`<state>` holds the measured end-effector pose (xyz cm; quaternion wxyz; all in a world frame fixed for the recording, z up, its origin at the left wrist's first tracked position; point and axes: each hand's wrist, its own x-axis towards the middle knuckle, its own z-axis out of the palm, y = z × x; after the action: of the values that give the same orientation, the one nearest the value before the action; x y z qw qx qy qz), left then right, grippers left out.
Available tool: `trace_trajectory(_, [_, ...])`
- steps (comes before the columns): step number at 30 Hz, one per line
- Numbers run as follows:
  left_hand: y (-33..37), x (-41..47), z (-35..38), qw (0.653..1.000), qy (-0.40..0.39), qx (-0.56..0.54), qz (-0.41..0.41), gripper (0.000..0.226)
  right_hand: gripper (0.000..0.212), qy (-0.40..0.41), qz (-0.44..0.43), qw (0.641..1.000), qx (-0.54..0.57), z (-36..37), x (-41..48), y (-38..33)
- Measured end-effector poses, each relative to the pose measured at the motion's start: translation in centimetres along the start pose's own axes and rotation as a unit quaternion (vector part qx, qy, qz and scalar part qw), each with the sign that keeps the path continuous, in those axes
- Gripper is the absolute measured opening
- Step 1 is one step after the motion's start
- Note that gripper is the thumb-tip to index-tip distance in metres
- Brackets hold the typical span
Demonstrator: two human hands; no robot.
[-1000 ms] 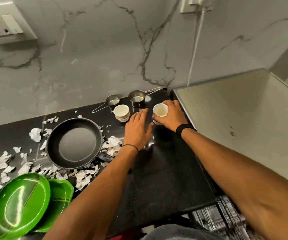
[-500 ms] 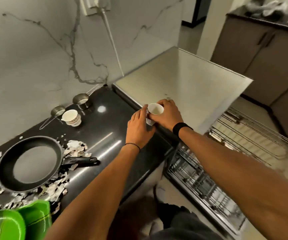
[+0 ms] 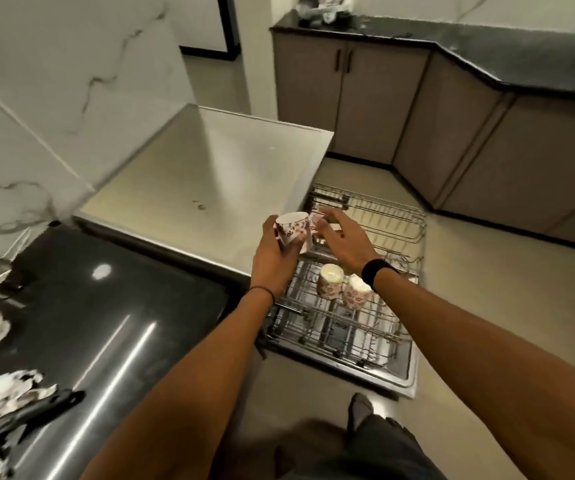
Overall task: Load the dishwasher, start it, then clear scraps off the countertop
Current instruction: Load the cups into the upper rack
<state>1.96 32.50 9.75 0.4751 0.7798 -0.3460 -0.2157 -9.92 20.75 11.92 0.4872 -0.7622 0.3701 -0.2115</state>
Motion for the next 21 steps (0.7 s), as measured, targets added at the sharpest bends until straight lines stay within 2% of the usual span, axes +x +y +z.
trace_trajectory(3, [1.4, 1.0, 3.4, 0.999, -0.029, -0.034, -0.017, 0.06, 0.05, -0.012, -0.009, 0.999, -0.037, -3.4, -0.7, 3.4])
trace_trajectory(6, [2.7, 2.9, 7.0, 0.995, -0.056, -0.052, -0.059, 0.066, 0.072, -0.037, -0.042, 0.992, -0.114, -6.4, -0.7, 6.0])
trace_trajectory(10, [3.5, 5.8, 12.4, 0.973, -0.084, -0.147, -0.158, 0.102, 0.089, -0.025, -0.082, 0.989, -0.124, -8.9, 0.5, 8.4])
trace_trajectory(12, [4.5, 6.5, 14.7, 0.96, -0.105, -0.169, -0.195, 0.095, 0.09, -0.009, -0.085, 0.99, -0.114, -10.0, 1.4, 9.7])
trace_trajectory(14, [5.5, 7.2, 16.6, 0.949, -0.122, -0.194, -0.214, 0.064, 0.083, 0.018, -0.081, 0.991, -0.105, -11.3, 2.7, 10.7])
trace_trajectory(16, [6.1, 8.1, 18.3, 0.941, -0.13, -0.207, -0.233, 0.049, 0.076, 0.025, -0.077, 0.992, -0.1, -13.2, 4.2, 11.5])
trace_trajectory(18, [6.9, 9.1, 19.5, 0.943, -0.13, -0.193, -0.237, 0.051, 0.075, 0.013, -0.073, 0.993, -0.097, -14.9, 5.6, 12.2])
trace_trajectory(21, [7.5, 10.2, 20.8, 0.978, -0.105, -0.073, -0.165, 0.078, 0.071, 0.009, -0.036, 0.996, -0.077, -17.1, 7.4, 13.1])
